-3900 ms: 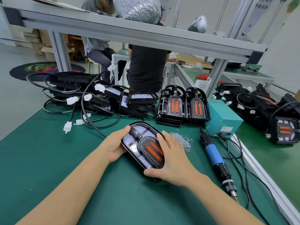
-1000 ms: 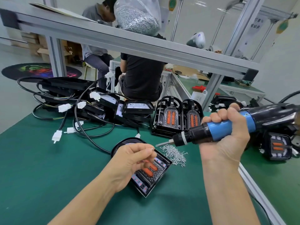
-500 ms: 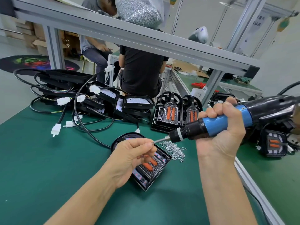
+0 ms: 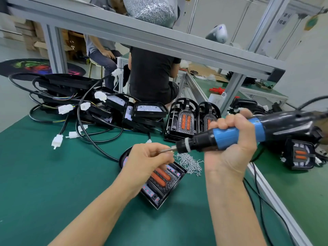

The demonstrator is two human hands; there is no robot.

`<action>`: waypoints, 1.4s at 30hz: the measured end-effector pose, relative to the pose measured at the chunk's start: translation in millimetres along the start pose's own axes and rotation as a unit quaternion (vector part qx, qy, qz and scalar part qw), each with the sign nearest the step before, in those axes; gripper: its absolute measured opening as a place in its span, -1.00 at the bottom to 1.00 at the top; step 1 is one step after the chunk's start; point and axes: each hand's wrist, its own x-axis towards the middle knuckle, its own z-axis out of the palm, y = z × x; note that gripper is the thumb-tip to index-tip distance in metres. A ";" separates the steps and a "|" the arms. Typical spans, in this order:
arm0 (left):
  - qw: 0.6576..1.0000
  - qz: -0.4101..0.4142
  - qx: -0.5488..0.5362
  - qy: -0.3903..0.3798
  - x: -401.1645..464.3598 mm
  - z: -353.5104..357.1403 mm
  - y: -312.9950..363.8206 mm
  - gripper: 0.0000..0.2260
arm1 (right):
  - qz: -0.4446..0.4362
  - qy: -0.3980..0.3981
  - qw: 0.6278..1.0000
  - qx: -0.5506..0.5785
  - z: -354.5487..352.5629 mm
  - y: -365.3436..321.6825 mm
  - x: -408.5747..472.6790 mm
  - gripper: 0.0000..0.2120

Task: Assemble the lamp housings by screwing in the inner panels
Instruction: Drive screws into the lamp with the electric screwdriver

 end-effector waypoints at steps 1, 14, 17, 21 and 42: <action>1.000 -0.011 0.003 0.007 0.6 -5.9 -0.7 -0.82 | -0.010 0.004 1.000 0.009 -0.7 -3.6 3.6 -0.78; 1.000 -0.022 0.003 0.020 -0.2 -7.6 -1.3 -0.85 | -0.014 -0.019 1.000 -0.009 -9.3 -12.2 10.5 -0.85; 1.000 -0.024 0.010 0.017 -0.3 -8.1 -4.5 -0.87 | -0.014 -0.015 1.000 -0.017 -10.0 -13.0 9.8 -0.85; 1.000 -0.027 -0.002 0.011 -1.7 -8.2 -6.0 -0.93 | -0.016 -0.013 1.000 -0.021 -10.6 -14.0 9.6 -0.85; 0.998 0.036 0.042 0.004 7.1 -15.7 -19.3 -0.69 | -0.023 0.021 0.999 -0.015 -18.9 -6.5 10.8 -0.81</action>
